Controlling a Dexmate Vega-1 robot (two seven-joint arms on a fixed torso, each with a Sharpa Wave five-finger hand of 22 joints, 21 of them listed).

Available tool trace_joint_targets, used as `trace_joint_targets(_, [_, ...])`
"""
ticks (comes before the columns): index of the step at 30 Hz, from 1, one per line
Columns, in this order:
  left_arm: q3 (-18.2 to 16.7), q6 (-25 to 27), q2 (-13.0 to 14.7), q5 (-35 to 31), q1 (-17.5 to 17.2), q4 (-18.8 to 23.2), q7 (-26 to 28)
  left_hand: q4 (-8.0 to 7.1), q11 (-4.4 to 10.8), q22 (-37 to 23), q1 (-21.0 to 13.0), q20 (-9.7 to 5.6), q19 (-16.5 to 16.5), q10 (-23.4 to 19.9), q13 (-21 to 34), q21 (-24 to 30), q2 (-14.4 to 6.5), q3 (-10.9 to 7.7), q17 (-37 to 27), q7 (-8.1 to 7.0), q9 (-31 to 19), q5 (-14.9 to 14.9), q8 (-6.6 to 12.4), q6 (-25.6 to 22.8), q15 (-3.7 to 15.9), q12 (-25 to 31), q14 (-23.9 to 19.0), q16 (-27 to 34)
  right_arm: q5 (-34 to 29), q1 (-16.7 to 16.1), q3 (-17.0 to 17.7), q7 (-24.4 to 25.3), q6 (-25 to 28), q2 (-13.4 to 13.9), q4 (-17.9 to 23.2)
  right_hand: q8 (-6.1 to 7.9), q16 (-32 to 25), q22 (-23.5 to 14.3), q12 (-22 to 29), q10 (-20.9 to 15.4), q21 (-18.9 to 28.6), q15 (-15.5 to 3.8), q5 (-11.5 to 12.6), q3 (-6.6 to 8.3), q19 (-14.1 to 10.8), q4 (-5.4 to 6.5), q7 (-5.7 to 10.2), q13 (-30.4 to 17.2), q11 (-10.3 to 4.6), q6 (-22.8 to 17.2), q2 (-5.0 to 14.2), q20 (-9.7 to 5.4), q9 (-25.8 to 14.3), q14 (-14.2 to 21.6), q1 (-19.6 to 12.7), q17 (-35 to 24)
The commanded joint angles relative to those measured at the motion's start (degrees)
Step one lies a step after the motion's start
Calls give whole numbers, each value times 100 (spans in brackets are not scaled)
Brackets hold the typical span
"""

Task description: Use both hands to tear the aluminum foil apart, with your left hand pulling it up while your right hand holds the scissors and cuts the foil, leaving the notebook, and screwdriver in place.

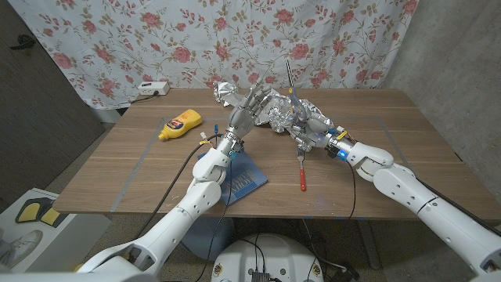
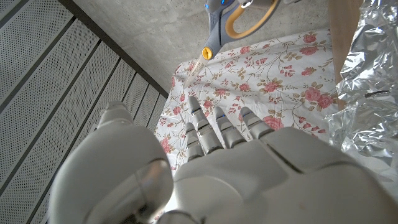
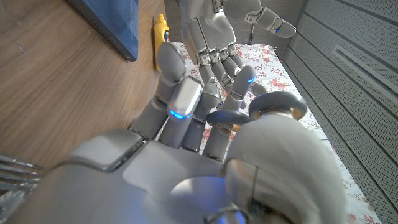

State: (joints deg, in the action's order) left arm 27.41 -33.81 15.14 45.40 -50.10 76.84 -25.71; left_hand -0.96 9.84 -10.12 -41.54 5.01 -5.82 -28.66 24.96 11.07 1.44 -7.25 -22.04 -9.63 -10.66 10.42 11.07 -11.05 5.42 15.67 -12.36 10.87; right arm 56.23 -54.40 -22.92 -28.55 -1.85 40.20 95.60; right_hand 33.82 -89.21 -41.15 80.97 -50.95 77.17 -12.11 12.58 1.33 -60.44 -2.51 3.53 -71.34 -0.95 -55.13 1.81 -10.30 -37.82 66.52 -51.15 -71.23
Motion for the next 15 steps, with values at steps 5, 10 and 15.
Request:
trace_joint_targets(5, [-77, -62, 350, -208, -371, 566, 542, 4, 15, -21, 37, -2, -57, -97, -10, 36, -30, 24, 45, -25, -6, 68, 56, -112, -1, -21, 1, 34, 263, -20, 77, 15, 526, 193, 239, -7, -64, -283, 937, -1005, 192, -17, 96, -467, -223, 394, -287, -2, -939, -161, -259, -194, 118, 148, 806, -10])
trace_joint_targets(10, [-77, -36, 418, -219, -470, 678, 660, 9, 18, -20, 35, -10, -64, -128, -15, 38, -35, 23, 68, -16, -5, 73, 55, -116, -1, -19, -17, 45, 322, -38, 85, 104, 645, 200, 261, 39, -83, -534, 936, -1057, 327, -17, 144, -636, -339, 586, -368, -1, -934, -297, -293, -193, 120, 286, 1099, -12])
trace_joint_targets(15, [-77, -33, 470, -244, -518, 749, 740, 13, 21, -20, 32, -17, -67, -151, -16, 39, -42, 20, 92, -12, -5, 77, 54, -121, 3, -17, -26, 51, 261, -70, 109, 319, 744, 290, 392, 34, -94, -763, 939, -1166, 363, -14, 202, -884, -356, 860, -399, 1, -935, -361, -340, -187, 166, 445, 1498, -12])
